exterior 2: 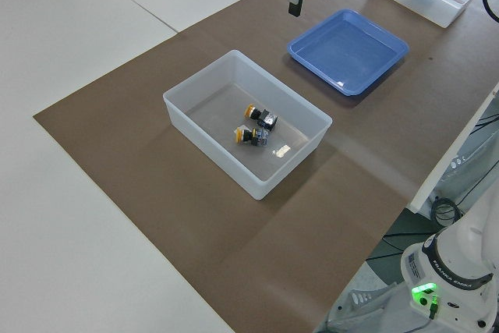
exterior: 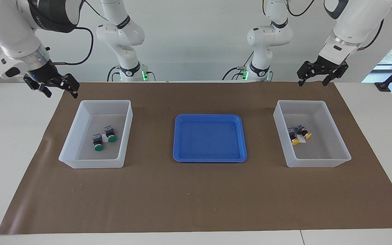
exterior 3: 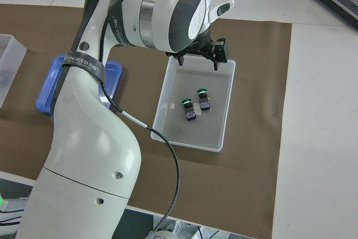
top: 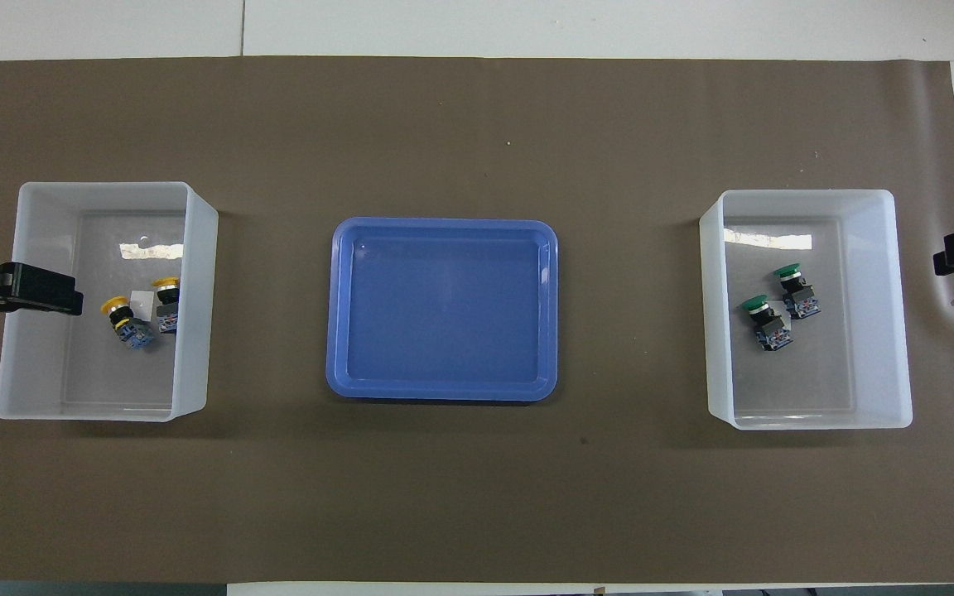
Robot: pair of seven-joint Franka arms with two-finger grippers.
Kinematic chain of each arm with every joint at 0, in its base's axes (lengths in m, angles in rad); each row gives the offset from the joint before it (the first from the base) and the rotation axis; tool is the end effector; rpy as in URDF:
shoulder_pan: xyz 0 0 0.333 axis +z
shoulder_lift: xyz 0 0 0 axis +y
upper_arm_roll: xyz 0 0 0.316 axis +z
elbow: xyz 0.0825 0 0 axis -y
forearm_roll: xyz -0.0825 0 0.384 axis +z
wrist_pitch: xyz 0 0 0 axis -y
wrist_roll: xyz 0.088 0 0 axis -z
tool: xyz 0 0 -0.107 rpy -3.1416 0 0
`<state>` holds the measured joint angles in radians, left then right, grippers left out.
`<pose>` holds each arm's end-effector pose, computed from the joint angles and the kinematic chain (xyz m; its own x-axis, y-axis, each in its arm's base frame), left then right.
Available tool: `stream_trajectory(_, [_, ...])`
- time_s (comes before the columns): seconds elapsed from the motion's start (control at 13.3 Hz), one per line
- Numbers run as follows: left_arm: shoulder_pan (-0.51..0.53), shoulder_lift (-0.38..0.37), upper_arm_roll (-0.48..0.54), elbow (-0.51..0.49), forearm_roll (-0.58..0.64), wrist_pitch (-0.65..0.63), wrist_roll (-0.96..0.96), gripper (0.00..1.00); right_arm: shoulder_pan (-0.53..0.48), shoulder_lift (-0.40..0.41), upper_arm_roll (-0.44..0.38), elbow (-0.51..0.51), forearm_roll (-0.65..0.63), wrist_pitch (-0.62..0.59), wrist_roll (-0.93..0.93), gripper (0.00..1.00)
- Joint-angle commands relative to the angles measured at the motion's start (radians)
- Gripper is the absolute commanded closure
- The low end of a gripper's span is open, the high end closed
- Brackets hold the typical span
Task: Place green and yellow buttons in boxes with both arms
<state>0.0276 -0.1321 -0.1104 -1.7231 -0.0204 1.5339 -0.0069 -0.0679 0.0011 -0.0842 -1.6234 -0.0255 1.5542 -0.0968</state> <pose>0.5055 -0.0479 0.6195 0.9955 -0.0747 -0.0579 -0.0745 -0.9972 0.0055 0.5442 -0.0862 0.5978 0.9958 -0.0553 -0.0724 -0.0541 -0.9984 0.0187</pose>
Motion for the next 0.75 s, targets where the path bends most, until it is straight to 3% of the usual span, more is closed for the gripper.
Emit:
stream_trajectory(0.0, [-0.047,0.020,0.029,0.052,-0.003,-0.021,-0.022,0.00,-0.004,-0.021,0.003,-0.024,0.010,0.004,-0.018,0.00])
stream_trajectory(0.15, [-0.064,0.042,0.060,0.111,-0.009,-0.064,-0.022,0.00,-0.006,-0.021,0.003,-0.024,0.010,0.003,-0.020,0.00])
stream_trajectory(0.68, [-0.060,0.035,0.058,0.100,-0.006,-0.064,-0.021,0.00,-0.004,-0.021,0.003,-0.024,0.010,0.003,-0.020,0.00])
